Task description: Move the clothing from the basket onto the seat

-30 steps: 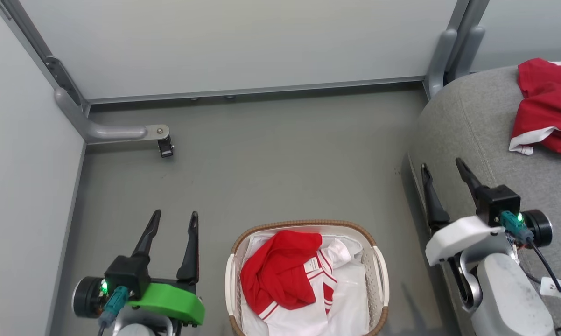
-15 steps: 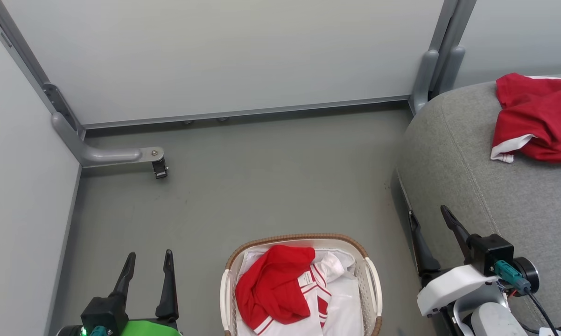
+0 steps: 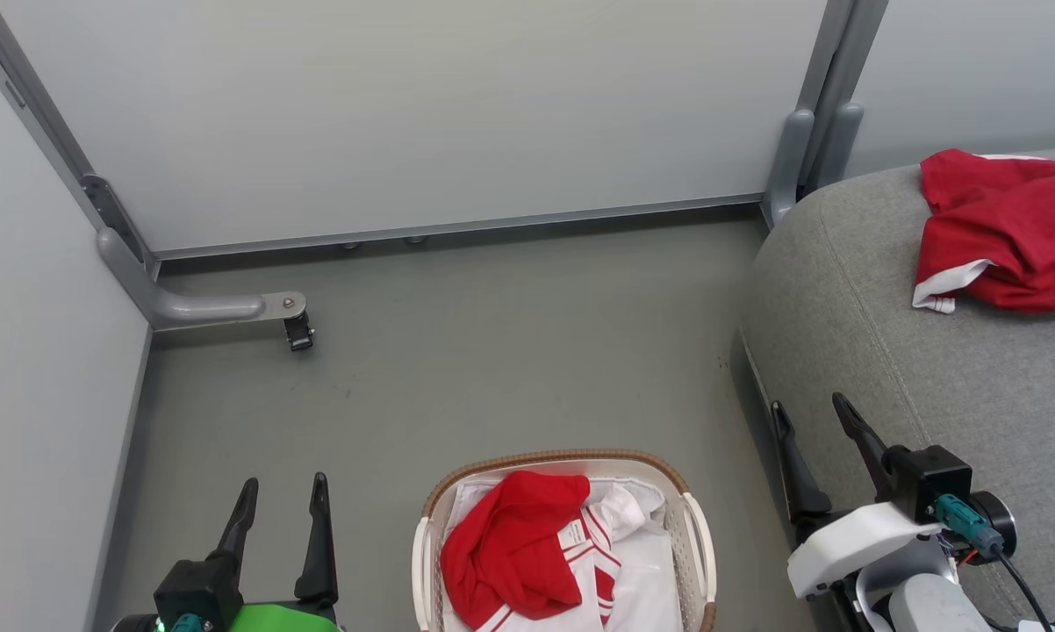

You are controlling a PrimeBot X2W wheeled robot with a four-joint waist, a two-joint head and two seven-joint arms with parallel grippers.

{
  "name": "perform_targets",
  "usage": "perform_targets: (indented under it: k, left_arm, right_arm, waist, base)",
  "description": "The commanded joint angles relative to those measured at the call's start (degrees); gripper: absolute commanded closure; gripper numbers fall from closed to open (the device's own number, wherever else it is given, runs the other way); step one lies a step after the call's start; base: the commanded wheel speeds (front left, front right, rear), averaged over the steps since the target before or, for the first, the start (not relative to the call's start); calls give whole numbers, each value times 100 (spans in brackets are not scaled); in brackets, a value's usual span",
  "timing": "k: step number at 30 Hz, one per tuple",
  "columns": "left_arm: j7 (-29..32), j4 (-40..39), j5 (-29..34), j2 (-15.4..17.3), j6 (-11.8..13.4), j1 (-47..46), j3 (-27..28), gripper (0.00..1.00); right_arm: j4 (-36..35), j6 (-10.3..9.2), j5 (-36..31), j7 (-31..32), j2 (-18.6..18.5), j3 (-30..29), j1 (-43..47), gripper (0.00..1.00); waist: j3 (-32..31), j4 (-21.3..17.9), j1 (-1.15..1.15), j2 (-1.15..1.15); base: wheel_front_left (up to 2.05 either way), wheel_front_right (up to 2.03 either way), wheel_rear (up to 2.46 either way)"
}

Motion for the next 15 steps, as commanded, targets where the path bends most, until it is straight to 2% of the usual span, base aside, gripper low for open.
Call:
perform_targets:
  k: [1, 15]
  left_arm:
    - [-21, -1, -20, -1, 9, 8, 1, 0]
    - [-21, 52, -24, -1, 0, -23, -17, 0]
  right_arm:
    - [15, -8, 22, -12, -20, -8, 36, 0]
    - [39, -8, 53, -13, -20, -6, 5, 0]
  waist:
    - [0, 2, 0, 0]
    - [20, 6, 0, 0]
  base:
    - [0, 0, 0]
    - [0, 0, 0]
